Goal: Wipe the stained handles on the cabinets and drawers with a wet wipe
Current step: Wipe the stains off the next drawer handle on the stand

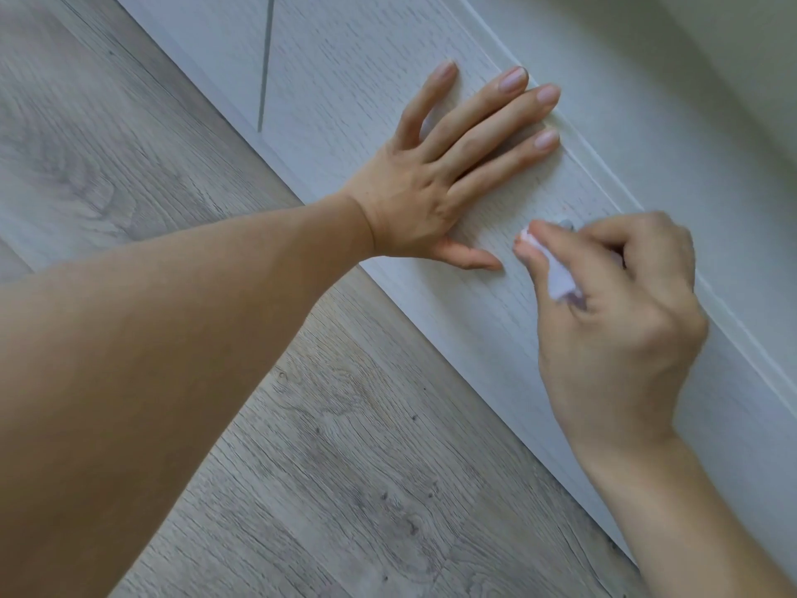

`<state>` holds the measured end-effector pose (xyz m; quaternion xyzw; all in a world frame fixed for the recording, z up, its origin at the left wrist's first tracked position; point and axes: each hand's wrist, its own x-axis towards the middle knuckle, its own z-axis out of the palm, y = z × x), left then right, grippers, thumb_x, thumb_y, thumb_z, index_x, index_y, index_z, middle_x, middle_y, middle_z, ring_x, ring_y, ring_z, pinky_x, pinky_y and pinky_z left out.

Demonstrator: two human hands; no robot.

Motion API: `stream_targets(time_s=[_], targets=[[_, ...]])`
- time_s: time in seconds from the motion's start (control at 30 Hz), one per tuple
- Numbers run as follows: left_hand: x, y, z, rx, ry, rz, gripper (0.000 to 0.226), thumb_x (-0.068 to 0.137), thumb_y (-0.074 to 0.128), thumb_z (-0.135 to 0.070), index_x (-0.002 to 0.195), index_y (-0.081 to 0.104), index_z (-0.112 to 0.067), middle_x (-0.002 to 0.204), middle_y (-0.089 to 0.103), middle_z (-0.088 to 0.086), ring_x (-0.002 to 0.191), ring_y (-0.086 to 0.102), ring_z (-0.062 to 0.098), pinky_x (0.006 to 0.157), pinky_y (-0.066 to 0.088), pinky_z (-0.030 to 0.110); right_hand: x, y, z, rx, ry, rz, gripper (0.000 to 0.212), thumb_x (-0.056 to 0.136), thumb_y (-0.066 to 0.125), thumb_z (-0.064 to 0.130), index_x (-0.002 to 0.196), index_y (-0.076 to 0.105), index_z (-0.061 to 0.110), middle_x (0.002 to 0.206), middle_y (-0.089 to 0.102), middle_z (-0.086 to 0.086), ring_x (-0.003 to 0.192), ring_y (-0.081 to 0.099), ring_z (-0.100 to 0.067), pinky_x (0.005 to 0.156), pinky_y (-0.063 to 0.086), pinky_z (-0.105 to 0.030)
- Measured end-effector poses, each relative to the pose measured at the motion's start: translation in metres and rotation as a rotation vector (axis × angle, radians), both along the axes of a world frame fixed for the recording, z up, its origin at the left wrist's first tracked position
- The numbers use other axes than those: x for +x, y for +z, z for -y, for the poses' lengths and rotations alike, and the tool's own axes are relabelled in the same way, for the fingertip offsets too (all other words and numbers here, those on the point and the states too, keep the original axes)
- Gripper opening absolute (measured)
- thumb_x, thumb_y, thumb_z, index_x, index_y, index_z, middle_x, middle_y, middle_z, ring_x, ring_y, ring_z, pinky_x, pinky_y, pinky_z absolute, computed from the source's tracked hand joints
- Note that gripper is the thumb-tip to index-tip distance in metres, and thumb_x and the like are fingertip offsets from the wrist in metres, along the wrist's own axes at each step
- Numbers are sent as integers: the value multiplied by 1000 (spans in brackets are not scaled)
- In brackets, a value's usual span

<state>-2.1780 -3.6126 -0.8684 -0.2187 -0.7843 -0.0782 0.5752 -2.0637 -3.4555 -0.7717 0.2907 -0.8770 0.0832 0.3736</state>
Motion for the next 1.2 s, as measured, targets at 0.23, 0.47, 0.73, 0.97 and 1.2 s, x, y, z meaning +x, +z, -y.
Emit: stream_targets(time_s=[0.23, 0.47, 0.73, 0.97, 1.2], targets=[[-2, -2, -1, -6, -31, 11, 92, 83, 28, -82, 145, 22, -13, 144, 27, 16, 136, 24, 34, 116, 0, 48, -6, 20, 13, -113, -110, 142, 12, 83, 72, 19, 92, 75, 11, 79, 58, -14, 67, 44, -21, 70, 31, -34], [-4, -4, -1, -1, -20, -2, 95, 82, 33, -82, 146, 20, -13, 145, 27, 16, 137, 22, 33, 116, 1, 48, -5, 32, 16, 271, -216, 117, 19, 92, 60, 26, 83, 72, 14, 78, 56, -5, 76, 49, -28, 71, 16, -32], [-2, 0, 8, -39, -41, 6, 92, 84, 36, -80, 147, 20, -15, 147, 27, 12, 139, 24, 29, 116, 2, 45, 1, 19, 7, 104, -62, 116, 3, 84, 71, 8, 84, 73, 6, 74, 58, -13, 68, 50, -29, 66, 24, -29], [1, 2, 8, -53, -27, 10, 92, 83, 38, -80, 147, 21, -15, 147, 28, 12, 137, 28, 30, 115, 6, 45, 2, 5, -8, 84, 44, -38, 8, 90, 68, 10, 86, 75, 6, 76, 64, -12, 70, 46, -22, 64, 33, -33], [4, 3, 10, -61, -25, 29, 93, 84, 36, -80, 148, 20, -14, 147, 26, 13, 137, 27, 31, 115, 5, 46, 6, -1, -28, 129, 106, -112, 8, 86, 71, 3, 92, 75, 8, 75, 66, -11, 72, 46, -19, 63, 37, -33]])
